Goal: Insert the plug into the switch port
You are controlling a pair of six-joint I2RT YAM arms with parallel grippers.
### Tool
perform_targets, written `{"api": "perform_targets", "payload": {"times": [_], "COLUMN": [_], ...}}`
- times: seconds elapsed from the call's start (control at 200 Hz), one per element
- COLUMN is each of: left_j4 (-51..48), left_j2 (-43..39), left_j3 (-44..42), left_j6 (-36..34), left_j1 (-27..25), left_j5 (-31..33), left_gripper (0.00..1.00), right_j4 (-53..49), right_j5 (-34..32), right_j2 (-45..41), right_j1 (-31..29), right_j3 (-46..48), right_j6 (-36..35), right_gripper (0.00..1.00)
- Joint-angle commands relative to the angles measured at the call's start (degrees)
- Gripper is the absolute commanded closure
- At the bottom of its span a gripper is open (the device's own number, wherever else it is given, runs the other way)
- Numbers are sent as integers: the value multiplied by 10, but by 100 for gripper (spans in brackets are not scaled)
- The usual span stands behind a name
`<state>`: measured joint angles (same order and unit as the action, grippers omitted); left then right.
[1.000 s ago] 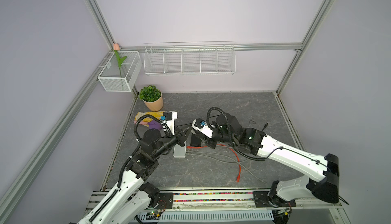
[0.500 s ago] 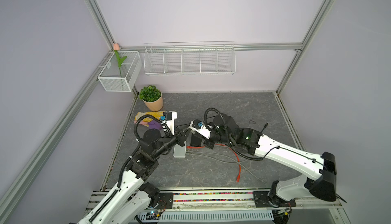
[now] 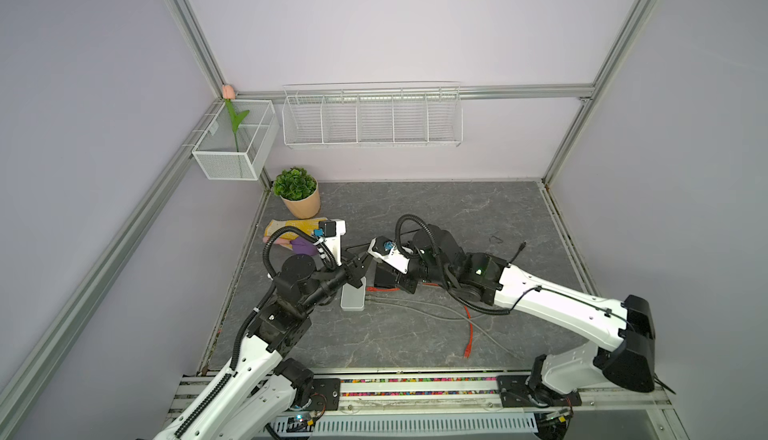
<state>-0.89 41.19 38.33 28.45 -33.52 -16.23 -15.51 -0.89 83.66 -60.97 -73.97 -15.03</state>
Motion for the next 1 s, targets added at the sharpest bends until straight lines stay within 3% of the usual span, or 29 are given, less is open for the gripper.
{"api": "perform_targets", "payload": {"times": [0.0,0.21,0.32,0.46,0.58,0.71,0.77,0.845,0.995], "left_j4": [-3,-20,-35,-56,-76,-93,-97,-97,-91], "left_j2": [-6,-3,-7,-34,-52,-51,-46,-38,-10], "left_j3": [-2,1,5,9,12,10,6,1,-16], "left_j6": [4,9,8,0,-9,-10,-11,-10,-9], "left_j1": [-2,-2,-2,-2,-2,-2,-1,-1,3], "left_j5": [12,38,54,78,91,102,105,110,137], "left_gripper": [100,100,62,45,42,42,42,42,41], "right_j4": [23,32,10,-29,-75,-72,-84,-112,-157], "right_j5": [-11,-29,-53,-92,-194,-378,-425,-404,-254], "right_j2": [-5,-11,-9,-9,5,38,62,74,93], "right_j1": [-5,-8,-7,9,25,28,35,48,93], "right_j3": [-4,4,-6,-26,-66,-87,-93,-89,-69], "right_j6": [-2,-9,-35,-82,-140,-248,-273,-261,-205], "right_gripper": [89,93,93,93,93,93,93,93,93]}}
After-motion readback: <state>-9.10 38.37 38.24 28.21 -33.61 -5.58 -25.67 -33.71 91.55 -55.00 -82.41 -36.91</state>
